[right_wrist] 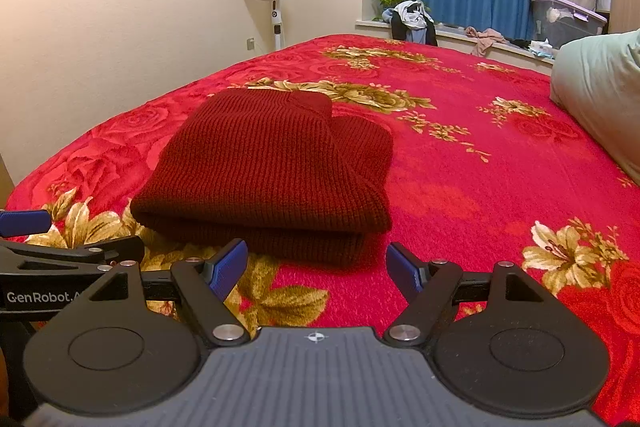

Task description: Fold small clothes

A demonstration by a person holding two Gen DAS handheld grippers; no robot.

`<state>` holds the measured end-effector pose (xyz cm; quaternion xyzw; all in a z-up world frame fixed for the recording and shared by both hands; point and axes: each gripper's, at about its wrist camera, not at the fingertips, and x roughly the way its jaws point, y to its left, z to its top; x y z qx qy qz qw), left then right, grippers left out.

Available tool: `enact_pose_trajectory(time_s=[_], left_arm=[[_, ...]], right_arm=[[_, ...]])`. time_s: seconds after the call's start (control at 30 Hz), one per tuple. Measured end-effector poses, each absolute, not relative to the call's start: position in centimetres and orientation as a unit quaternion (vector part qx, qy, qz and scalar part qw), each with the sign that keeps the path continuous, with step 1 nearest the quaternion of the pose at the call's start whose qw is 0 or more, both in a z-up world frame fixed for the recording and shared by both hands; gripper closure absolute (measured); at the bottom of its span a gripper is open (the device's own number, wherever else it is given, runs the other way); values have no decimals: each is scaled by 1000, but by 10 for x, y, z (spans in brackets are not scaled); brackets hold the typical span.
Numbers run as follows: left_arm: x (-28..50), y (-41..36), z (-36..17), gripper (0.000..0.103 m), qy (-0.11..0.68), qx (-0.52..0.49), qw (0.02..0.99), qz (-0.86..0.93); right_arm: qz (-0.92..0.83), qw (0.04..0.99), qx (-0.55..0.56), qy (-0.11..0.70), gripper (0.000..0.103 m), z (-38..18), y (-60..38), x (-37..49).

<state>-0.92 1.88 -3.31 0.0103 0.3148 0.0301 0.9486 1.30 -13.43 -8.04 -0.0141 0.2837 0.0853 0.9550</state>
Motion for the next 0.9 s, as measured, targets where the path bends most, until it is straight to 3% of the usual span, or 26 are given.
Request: enact_pose_trajectory(time_s=[0.9], left_arm=[[-9, 18, -35, 0, 317, 9, 948, 29]], right_arm=[[85, 954, -14, 286, 25, -82, -135, 13]])
